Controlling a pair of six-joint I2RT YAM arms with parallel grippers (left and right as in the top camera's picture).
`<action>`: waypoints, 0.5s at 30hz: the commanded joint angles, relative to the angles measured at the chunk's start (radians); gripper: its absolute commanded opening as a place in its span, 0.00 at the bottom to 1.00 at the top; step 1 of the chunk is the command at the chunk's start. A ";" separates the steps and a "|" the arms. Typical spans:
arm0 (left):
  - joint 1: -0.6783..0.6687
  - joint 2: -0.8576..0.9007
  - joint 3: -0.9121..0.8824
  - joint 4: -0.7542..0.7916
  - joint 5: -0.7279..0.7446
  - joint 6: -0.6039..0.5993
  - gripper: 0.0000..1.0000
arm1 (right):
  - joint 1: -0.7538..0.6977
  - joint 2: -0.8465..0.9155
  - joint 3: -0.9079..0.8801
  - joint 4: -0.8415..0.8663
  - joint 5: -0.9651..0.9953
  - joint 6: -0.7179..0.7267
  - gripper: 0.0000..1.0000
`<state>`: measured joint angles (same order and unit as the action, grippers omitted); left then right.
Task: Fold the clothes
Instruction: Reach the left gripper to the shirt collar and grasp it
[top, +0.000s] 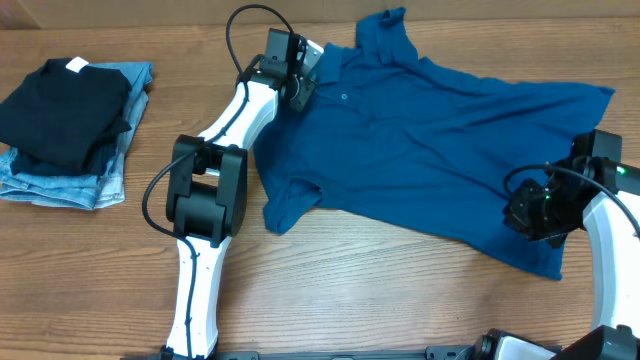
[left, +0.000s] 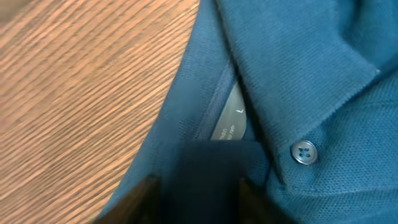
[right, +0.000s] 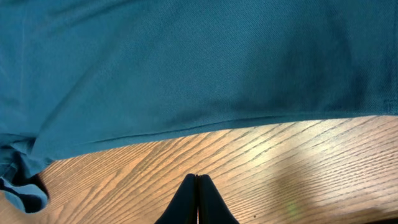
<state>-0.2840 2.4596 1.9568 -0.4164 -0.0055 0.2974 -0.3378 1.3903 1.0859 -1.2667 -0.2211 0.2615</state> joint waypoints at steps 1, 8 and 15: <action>0.000 0.022 0.014 -0.030 -0.142 0.006 0.34 | 0.002 -0.009 -0.006 -0.005 0.003 -0.004 0.04; 0.046 0.022 0.014 -0.169 -0.278 -0.154 0.29 | 0.002 -0.009 -0.006 -0.010 0.003 -0.004 0.04; 0.162 0.022 0.014 -0.376 -0.294 -0.428 0.27 | 0.002 -0.009 -0.006 -0.002 0.003 -0.004 0.04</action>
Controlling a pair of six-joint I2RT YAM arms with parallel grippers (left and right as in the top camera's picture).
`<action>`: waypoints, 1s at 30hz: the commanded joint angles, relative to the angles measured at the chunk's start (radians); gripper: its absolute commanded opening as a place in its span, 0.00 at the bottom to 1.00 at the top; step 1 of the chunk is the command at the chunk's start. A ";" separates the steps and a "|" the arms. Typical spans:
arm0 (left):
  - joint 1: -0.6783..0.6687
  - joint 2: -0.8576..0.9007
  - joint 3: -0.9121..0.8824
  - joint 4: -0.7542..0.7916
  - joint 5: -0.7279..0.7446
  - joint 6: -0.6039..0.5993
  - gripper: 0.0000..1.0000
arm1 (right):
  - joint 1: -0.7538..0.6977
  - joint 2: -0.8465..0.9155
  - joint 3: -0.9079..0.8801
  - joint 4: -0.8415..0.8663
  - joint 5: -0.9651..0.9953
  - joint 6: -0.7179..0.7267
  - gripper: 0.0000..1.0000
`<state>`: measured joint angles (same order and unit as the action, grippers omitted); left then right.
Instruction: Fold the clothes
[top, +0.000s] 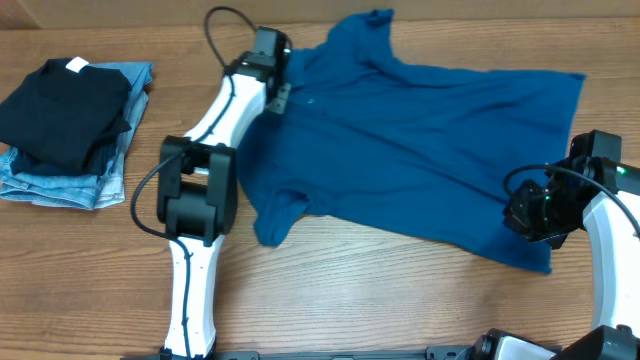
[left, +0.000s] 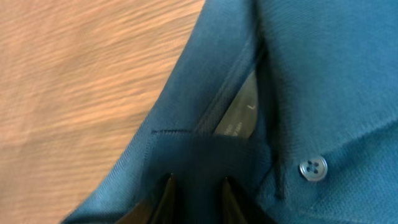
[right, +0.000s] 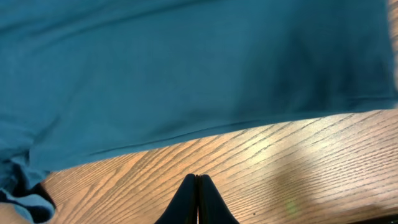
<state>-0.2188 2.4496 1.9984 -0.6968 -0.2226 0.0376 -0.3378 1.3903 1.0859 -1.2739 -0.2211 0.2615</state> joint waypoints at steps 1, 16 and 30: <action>0.113 0.032 -0.027 -0.120 -0.077 -0.198 0.27 | 0.002 -0.009 -0.006 0.006 0.003 -0.004 0.04; 0.157 -0.129 0.092 -0.288 -0.045 -0.315 0.24 | 0.002 -0.009 -0.006 0.021 0.002 -0.008 0.05; 0.113 -0.215 0.098 -0.415 0.364 -0.307 0.36 | 0.135 0.145 -0.090 0.110 0.029 0.050 0.04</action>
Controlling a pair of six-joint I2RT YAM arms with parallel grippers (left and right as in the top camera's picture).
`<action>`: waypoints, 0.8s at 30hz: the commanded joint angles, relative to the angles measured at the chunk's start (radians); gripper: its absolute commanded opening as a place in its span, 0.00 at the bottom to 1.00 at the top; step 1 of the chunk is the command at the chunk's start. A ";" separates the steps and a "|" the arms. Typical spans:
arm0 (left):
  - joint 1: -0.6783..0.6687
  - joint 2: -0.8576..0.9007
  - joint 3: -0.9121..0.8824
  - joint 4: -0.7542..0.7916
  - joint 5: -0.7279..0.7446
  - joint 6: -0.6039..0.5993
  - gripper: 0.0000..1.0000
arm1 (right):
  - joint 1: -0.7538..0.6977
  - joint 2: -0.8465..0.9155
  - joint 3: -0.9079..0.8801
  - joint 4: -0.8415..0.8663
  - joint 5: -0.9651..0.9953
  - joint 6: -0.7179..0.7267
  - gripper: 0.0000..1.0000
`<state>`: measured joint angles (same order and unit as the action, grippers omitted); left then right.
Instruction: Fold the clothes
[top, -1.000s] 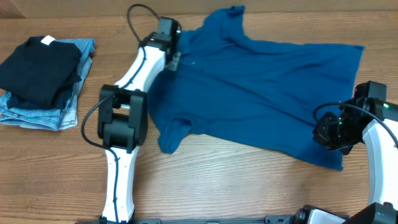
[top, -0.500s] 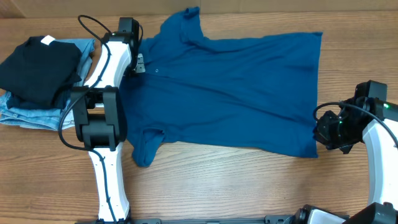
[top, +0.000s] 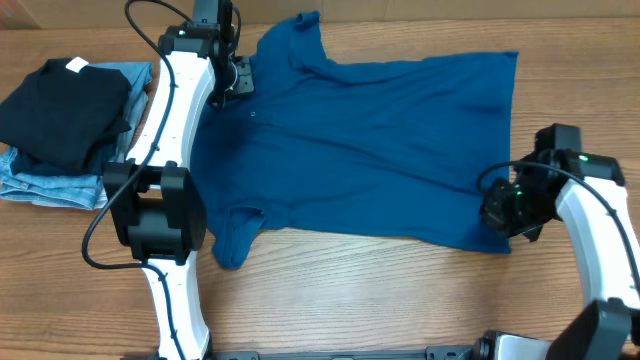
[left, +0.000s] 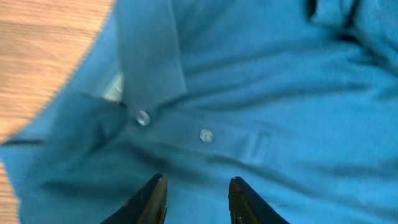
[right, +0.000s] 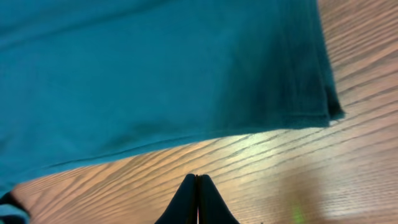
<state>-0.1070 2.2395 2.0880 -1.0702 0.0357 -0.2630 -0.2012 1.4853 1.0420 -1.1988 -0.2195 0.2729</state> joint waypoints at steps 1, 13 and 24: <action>0.000 -0.005 0.009 -0.056 0.116 -0.006 0.35 | -0.002 0.066 -0.060 0.056 0.027 0.040 0.04; -0.020 -0.003 -0.049 -0.247 0.142 -0.006 0.30 | -0.015 0.323 -0.074 0.210 0.206 0.144 0.04; -0.059 -0.003 -0.077 -0.270 0.142 0.009 0.27 | -0.280 0.323 -0.074 0.256 0.146 0.172 0.04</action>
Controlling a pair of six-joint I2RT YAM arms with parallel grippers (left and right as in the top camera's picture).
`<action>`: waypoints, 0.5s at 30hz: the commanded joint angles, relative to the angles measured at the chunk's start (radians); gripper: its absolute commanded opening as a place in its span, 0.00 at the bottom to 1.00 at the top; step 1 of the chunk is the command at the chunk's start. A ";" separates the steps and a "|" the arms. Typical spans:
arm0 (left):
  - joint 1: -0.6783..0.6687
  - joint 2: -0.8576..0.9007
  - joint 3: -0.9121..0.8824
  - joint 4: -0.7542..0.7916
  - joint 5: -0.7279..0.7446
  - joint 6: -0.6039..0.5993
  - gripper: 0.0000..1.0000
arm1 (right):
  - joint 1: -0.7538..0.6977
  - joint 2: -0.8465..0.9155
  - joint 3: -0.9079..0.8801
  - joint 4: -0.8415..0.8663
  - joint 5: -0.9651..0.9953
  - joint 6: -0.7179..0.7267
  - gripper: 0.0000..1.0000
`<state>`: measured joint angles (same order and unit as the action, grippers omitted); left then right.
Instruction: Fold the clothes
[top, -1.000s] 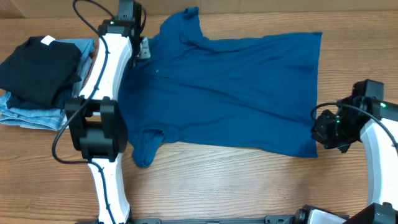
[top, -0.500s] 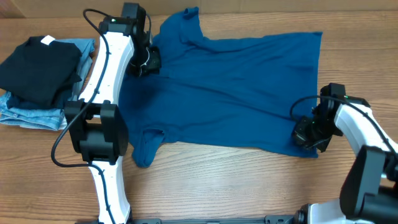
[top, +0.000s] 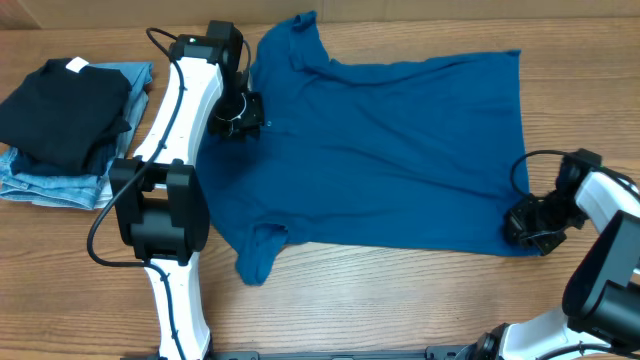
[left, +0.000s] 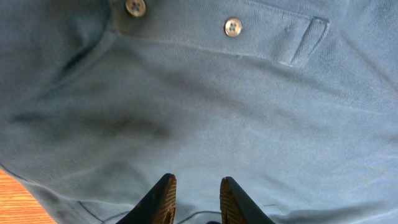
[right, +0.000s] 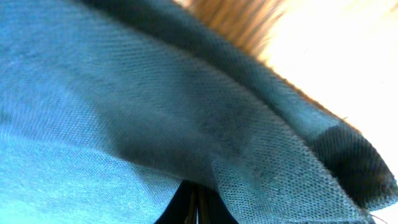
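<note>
The blue polo shirt (top: 380, 140) lies spread face up on the wooden table, collar at the far left and hem to the right. My left gripper (top: 240, 118) rests on its chest beside the placket. In the left wrist view it (left: 196, 199) stands open on the fabric, with a placket button (left: 232, 26) above. My right gripper (top: 528, 225) is at the near right hem corner. In the right wrist view it (right: 197, 202) is shut, its tips tucked under the shirt's edge (right: 124, 124).
A stack of folded clothes (top: 65, 110), a black garment on top of jeans, sits at the left end of the table. Bare wood (top: 400, 300) runs along the front, below the shirt.
My left gripper, still open, has moved from the collar area down onto the chest. My right gripper has shifted right, to the hem corner, and fabric now covers its tips.
First my left gripper was shut on the shirt's neck while the shirt lay toward the right. The shirt then sat further left, still held. Later the left gripper was open over the placket with the shirt spread flat. The right gripper stayed shut throughout.
</note>
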<state>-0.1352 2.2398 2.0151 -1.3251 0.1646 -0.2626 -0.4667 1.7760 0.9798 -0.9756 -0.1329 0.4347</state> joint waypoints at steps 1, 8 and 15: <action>-0.042 -0.003 -0.004 -0.026 0.013 0.008 0.26 | -0.010 0.033 -0.011 0.039 0.061 0.010 0.04; -0.191 -0.022 -0.004 -0.199 -0.084 -0.016 0.08 | 0.026 0.033 -0.011 0.075 0.060 0.010 0.04; -0.288 -0.292 -0.039 -0.307 -0.222 -0.158 0.07 | 0.031 0.033 -0.011 0.089 0.060 0.011 0.04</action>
<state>-0.3790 2.1548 1.9991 -1.5990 0.0811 -0.3099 -0.4442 1.7725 0.9798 -0.9527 -0.1055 0.4408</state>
